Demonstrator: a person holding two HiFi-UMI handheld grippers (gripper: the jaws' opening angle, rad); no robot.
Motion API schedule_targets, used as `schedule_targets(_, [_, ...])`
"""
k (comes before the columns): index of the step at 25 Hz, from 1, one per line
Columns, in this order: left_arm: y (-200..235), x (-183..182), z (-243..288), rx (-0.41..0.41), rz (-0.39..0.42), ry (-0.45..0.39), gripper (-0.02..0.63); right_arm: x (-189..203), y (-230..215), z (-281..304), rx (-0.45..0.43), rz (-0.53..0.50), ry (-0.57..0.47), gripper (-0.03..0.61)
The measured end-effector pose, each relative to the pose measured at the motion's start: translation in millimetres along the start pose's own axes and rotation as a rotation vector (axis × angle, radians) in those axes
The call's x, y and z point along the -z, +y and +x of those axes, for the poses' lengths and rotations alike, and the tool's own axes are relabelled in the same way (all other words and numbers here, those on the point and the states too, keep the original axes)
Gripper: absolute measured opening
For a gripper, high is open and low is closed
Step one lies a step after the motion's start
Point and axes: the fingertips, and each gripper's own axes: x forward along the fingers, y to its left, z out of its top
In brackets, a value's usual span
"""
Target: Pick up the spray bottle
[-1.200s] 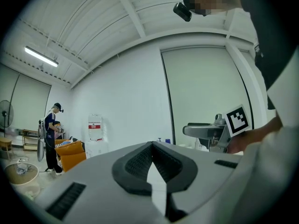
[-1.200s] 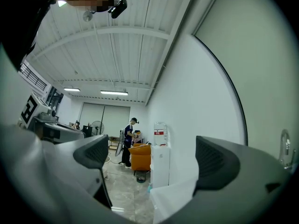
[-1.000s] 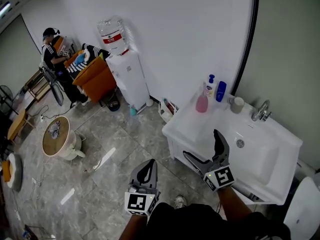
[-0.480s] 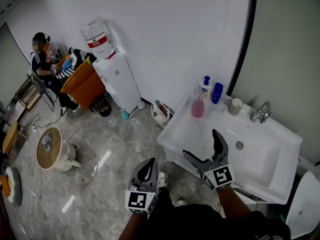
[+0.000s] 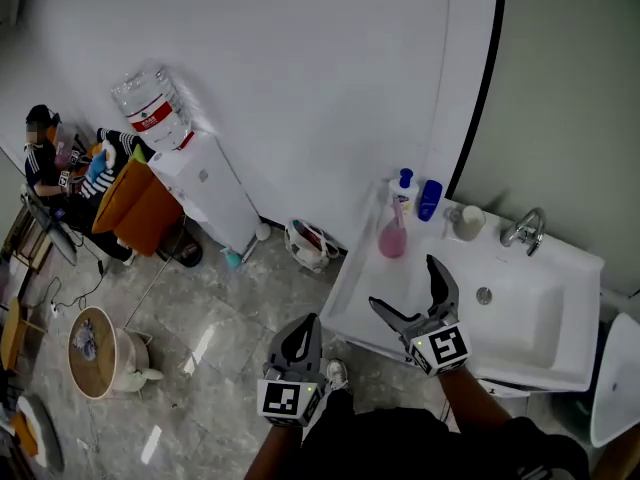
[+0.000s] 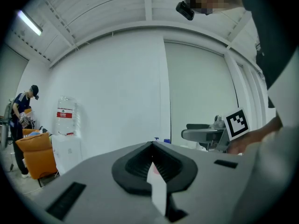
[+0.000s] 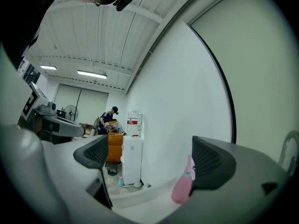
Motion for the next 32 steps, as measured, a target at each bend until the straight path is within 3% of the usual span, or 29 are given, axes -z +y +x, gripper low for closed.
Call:
schedule_targets(11, [45.0, -13.7, 80.7, 0.2, 0.0, -0.012, -0.003, 24.2, -39.5, 54.1, 0.202, 0.001, 0.069, 0.554])
schedule_targets(17, [49.3, -9.5, 111.3, 0.263, 0.01, 0.003, -0.003, 54.6, -61.1, 73.0, 0.266, 0.054, 0.125, 0.554])
schedule_targets(23, [45.2, 0.2, 132.3, 0.271, -0.004, 0.032, -0.003, 88.9, -83.0, 93.9, 0.281, 0.066, 0.183, 0.552])
schedule_targets(27, [41.8, 9.9, 143.8, 0.257, -0.026, 0.056, -0.003, 110.1, -104.1, 105.3, 0.305, 0.046, 0.203, 0.457])
schedule_targets(32, [38.5, 18.2, 155.7, 0.248, -0.017, 0.075, -0.003, 138.5, -122.6, 120.3, 0.306, 0.075, 0.248, 0.457])
